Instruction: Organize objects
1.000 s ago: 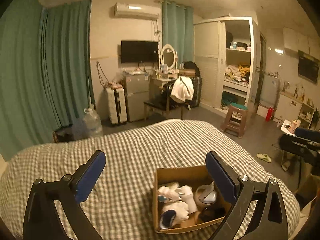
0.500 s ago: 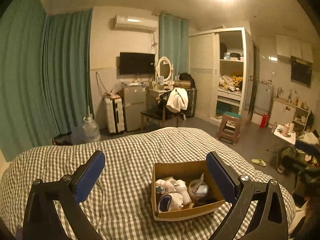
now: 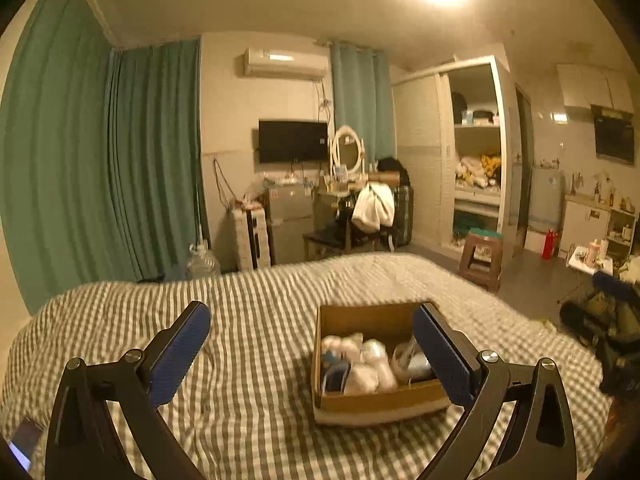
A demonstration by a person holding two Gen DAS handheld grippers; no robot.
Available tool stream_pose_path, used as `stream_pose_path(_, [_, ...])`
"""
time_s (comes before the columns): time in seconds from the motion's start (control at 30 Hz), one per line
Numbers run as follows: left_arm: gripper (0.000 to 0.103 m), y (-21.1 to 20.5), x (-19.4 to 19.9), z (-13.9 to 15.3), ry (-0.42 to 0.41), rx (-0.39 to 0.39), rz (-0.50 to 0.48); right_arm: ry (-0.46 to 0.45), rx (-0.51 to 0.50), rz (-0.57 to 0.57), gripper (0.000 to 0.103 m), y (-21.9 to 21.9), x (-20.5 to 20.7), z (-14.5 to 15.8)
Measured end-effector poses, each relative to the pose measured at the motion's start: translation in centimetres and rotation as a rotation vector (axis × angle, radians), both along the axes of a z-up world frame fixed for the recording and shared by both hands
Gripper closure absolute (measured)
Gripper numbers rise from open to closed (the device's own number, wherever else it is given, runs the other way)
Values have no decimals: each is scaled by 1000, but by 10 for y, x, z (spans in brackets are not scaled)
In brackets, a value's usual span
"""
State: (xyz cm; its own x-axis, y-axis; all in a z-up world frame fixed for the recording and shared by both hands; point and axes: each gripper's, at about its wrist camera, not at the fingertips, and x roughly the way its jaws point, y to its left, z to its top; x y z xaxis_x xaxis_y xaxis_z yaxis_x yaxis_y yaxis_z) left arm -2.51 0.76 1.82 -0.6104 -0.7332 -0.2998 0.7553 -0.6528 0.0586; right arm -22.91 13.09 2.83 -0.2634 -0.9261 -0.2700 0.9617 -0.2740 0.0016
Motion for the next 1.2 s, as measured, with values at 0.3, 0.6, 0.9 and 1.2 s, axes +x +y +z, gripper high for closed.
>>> stream_pose_path(0.3, [0, -10, -10, -49, -47, 55, -19, 55, 71, -39, 1, -25, 5, -33])
stream_pose_path(0.6, [0, -12, -10, -58, -63, 79, -18, 33, 109, -34, 1, -35, 3, -46])
stream_pose_path(0.9, [0, -11, -11, -58, -78, 70, -20, -13, 116, -43, 1, -36, -2, -48])
stream_pose_path(1.2, [0, -14, -9, -60, -72, 87, -9, -13, 130, -43, 1, -40, -1, -50])
